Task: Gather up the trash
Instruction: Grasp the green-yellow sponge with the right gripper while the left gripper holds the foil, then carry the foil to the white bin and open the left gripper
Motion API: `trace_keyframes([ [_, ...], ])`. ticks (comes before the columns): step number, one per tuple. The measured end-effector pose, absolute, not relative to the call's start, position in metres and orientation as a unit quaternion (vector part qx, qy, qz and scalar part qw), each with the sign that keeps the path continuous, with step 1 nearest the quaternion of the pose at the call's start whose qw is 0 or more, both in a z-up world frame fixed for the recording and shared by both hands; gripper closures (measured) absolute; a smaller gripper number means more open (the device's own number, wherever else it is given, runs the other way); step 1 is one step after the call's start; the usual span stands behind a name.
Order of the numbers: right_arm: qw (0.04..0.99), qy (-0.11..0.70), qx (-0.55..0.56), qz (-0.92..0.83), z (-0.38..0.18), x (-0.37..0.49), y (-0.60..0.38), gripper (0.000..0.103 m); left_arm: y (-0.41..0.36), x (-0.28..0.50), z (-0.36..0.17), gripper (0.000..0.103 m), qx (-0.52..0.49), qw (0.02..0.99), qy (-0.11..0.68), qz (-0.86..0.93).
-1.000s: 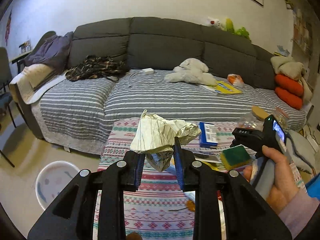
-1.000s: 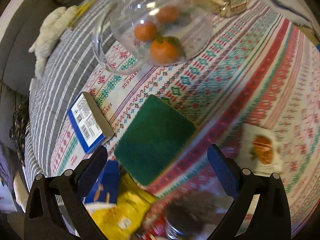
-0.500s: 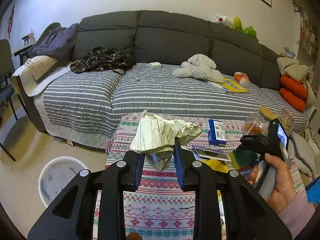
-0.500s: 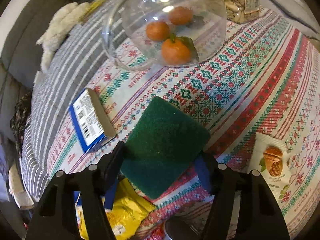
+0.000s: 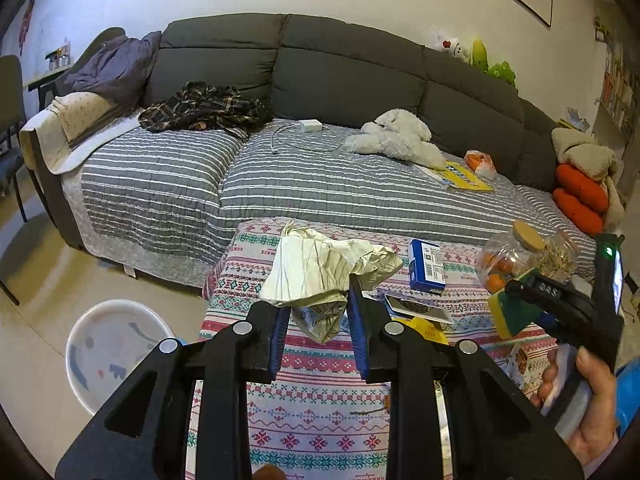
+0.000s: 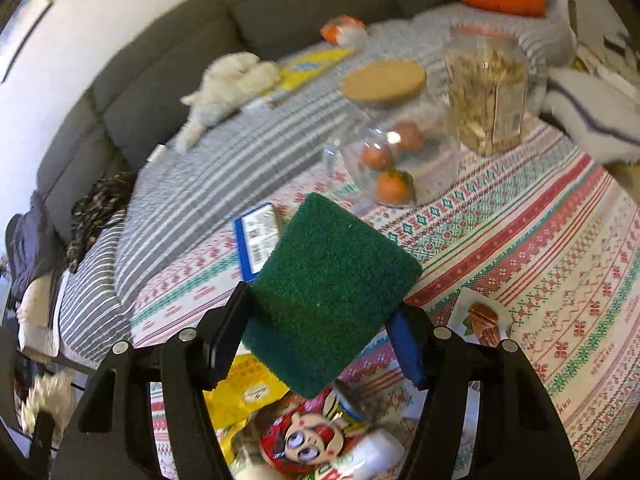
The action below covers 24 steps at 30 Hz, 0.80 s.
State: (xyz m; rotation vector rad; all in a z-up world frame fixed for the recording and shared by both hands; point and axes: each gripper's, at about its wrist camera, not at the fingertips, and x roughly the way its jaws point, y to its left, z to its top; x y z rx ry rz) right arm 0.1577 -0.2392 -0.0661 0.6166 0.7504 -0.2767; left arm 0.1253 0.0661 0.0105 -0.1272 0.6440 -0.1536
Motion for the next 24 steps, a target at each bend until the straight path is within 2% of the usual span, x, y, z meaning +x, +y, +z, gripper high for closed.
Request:
trace_keyframes([
  [13, 0.928, 0.294, 0.218, -0.073, -0.034, 0.121, -0.156, 0.039, 0.102, 0.114, 0.018, 0.077, -0.083, 0.946, 0.308, -0.059],
  [24, 0.941, 0.284, 0.18, -0.018, -0.025, 0.119, -0.084, 0.038, 0.143, 0.11, 0.02, 0.077, -0.093, 0.946, 0.309, -0.027],
])
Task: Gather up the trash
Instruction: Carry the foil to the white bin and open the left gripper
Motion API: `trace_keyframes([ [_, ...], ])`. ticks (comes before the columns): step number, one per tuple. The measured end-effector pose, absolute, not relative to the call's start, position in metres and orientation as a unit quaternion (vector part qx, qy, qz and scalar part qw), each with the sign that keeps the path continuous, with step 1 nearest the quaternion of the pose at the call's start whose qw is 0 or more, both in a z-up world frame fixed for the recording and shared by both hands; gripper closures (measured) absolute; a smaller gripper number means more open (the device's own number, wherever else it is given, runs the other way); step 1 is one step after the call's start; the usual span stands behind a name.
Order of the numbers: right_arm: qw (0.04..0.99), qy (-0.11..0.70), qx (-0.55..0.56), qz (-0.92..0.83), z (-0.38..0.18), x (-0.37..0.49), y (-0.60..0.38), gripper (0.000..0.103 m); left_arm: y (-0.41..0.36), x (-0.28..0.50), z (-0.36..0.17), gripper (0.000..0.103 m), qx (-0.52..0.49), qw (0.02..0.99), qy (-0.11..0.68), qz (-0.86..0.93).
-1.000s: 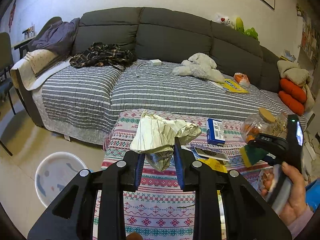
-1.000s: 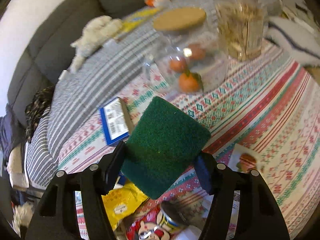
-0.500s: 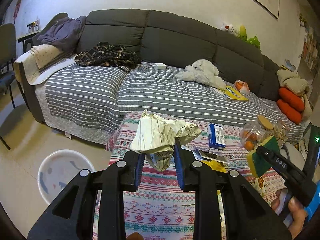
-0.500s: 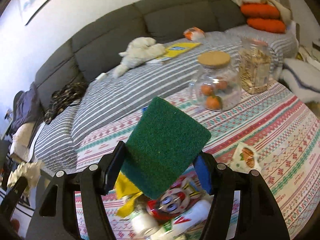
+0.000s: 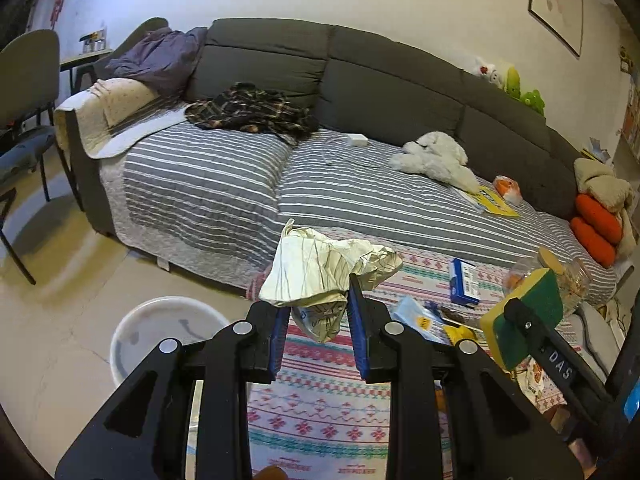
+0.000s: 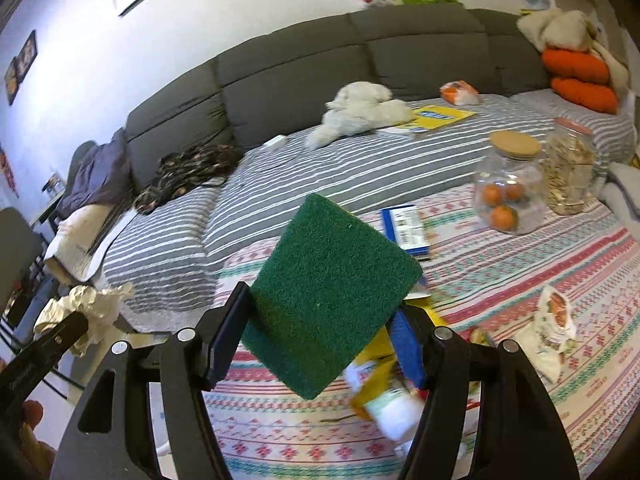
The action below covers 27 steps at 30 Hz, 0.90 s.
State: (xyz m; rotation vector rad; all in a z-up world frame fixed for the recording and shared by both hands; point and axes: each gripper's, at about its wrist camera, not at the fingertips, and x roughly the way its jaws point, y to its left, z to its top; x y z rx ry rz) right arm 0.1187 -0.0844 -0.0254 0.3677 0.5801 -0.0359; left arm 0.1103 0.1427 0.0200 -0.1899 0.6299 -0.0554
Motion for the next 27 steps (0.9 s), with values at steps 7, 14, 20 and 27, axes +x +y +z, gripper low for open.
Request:
trace_keyframes([
  [7, 0.942, 0.29, 0.165, 0.013, -0.027, 0.12, -0.047, 0.038, 0.171, 0.106, 0.019, 0.077, -0.097, 0.945, 0.313, -0.003],
  [14, 0.941, 0.299, 0.152, 0.041, -0.03, 0.124, -0.01, 0.038, 0.21, 0.108, 0.01, 0.076, -0.097, 0.937, 0.335, 0.035],
  [20, 0.938, 0.31, 0.139, 0.064, -0.038, 0.13, 0.028, 0.038, 0.254, 0.117, -0.006, 0.069, -0.137, 0.914, 0.377, 0.058],
  [27, 0.935, 0.323, 0.118, 0.089, -0.048, 0.134, 0.073, 0.037, 0.292, 0.107, 0.007, 0.047, -0.188, 0.912, 0.355, 0.082],
])
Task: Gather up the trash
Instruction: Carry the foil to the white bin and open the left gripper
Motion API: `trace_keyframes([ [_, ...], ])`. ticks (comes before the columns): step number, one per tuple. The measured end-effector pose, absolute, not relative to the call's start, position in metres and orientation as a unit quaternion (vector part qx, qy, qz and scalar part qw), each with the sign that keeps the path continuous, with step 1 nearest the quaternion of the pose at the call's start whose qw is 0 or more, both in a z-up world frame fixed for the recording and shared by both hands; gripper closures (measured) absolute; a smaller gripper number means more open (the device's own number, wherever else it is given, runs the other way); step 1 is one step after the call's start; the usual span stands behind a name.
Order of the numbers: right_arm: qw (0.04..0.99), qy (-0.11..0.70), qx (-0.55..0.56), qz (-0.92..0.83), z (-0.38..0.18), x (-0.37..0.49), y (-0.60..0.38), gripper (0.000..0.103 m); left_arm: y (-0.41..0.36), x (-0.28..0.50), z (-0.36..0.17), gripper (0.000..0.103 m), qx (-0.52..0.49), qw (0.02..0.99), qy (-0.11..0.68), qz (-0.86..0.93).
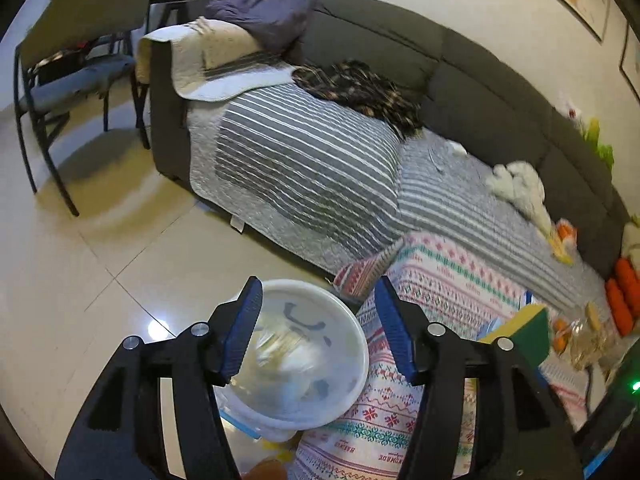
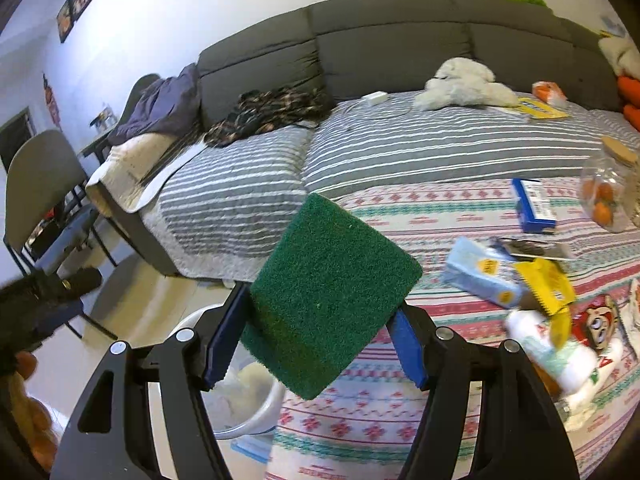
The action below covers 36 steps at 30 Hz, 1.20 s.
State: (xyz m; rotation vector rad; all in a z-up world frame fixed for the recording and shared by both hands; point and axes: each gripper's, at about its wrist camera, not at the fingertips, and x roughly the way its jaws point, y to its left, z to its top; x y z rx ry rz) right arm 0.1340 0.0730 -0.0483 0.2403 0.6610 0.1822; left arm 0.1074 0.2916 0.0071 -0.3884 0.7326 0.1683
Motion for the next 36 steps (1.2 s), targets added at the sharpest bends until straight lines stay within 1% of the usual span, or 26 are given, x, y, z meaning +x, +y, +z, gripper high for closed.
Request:
trace_keyframes([
  [11, 0.926, 0.343, 0.091, 0.129, -0.066, 0.144, 0.136, 0.036, 0.335, 0.089, 0.023, 0.039, -0.206, 0.917, 0.315, 0.135],
  [14, 0.923, 0.348, 0.086, 0.141, -0.07, 0.149, 0.153, 0.035, 0.343, 0.086, 0.025, 0.039, -0.208, 0.916, 0.311, 0.143],
  [16, 0.919, 0.355, 0.079, 0.152, -0.075, 0.153, 0.166, 0.033, 0.346, 0.084, 0.026, 0.039, -0.205, 0.917, 0.306, 0.152],
  [19, 0.916, 0.36, 0.067, 0.165, -0.08, 0.157, 0.181, 0.027, 0.349, 0.082, 0.028, 0.039, -0.194, 0.919, 0.3, 0.166],
  [21, 0.914, 0.365, 0.057, 0.168, -0.083, 0.158, 0.19, 0.017, 0.352, 0.081, 0.028, 0.038, -0.191, 0.919, 0.299, 0.173],
  [22, 0.914, 0.366, 0.054, 0.168, -0.084, 0.158, 0.192, 0.014, 0.353, 0.08, 0.028, 0.037, -0.19, 0.919, 0.299, 0.175],
  [24, 0.914, 0.368, 0.052, 0.162, -0.086, 0.158, 0.195, 0.008, 0.355, 0.079, 0.028, 0.033, -0.19, 0.918, 0.298, 0.18],
  [25, 0.914, 0.371, 0.051, 0.158, -0.086, 0.159, 0.195, 0.007, 0.356, 0.078, 0.027, 0.032, -0.189, 0.918, 0.297, 0.183],
  [27, 0.913, 0.377, 0.048, 0.148, -0.087, 0.16, 0.193, 0.007, 0.356, 0.077, 0.028, 0.022, -0.186, 0.918, 0.295, 0.187],
  [30, 0.915, 0.379, 0.045, 0.134, -0.085, 0.16, 0.187, 0.007, 0.355, 0.075, 0.029, 0.011, -0.177, 0.92, 0.285, 0.204],
  [33, 0.921, 0.371, 0.042, 0.112, -0.078, 0.16, 0.175, 0.007, 0.35, 0.075, 0.03, 0.007, -0.164, 0.92, 0.283, 0.217],
  [36, 0.925, 0.363, 0.046, 0.097, -0.07, 0.159, 0.16, 0.007, 0.34, 0.077, 0.027, 0.007, -0.152, 0.92, 0.288, 0.219],
])
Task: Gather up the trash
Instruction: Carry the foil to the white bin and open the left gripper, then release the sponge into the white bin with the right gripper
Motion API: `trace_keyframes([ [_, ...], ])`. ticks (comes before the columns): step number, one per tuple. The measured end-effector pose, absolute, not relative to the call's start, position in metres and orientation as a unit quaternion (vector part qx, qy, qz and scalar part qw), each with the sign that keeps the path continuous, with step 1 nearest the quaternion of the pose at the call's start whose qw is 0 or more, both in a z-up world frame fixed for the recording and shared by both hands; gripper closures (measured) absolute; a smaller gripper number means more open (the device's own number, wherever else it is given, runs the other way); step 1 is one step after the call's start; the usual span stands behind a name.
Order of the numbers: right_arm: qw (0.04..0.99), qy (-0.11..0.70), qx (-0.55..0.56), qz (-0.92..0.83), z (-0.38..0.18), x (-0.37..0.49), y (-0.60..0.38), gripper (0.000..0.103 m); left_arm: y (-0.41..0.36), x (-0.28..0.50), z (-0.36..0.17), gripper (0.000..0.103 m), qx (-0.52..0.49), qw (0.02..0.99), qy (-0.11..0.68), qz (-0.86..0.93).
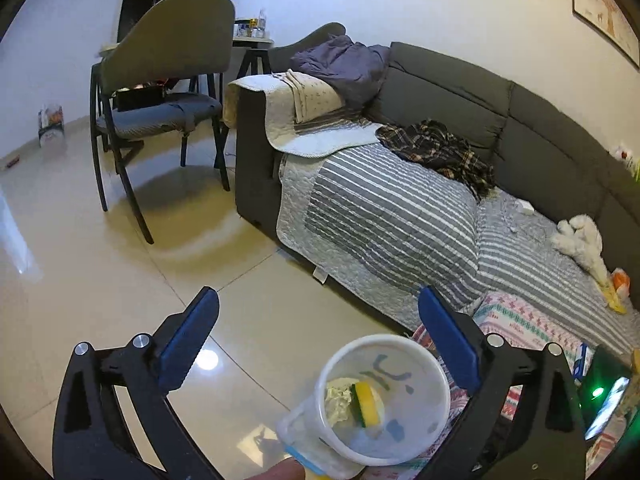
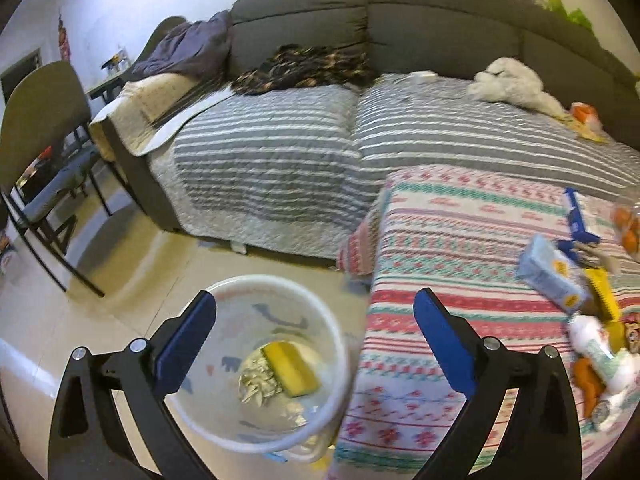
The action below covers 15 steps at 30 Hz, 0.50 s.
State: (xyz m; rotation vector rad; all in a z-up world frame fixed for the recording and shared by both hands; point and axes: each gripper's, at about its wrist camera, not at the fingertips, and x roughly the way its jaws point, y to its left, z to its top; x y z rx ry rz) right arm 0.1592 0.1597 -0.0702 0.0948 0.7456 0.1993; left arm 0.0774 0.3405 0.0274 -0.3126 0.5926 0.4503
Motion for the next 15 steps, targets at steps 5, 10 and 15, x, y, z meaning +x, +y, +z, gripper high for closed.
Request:
trace_keyframes([
  [5, 0.931, 0.353, 0.059, 0.069, -0.056, 0.155, 0.125, 0.007, 0.302, 0.078, 0.025, 0.007, -0.102, 0.927, 0.288, 0.219],
  [10, 0.94, 0.334, 0.059, 0.035, -0.044, 0.149, 0.087, 0.007, 0.262, 0.077, 0.026, 0.007, -0.06, 0.937, 0.271, 0.212],
  [15, 0.949, 0.312, 0.052, 0.002, -0.036, 0.142, 0.042, 0.007, 0.23, 0.086, 0.019, 0.007, -0.051, 0.938, 0.285, 0.188],
])
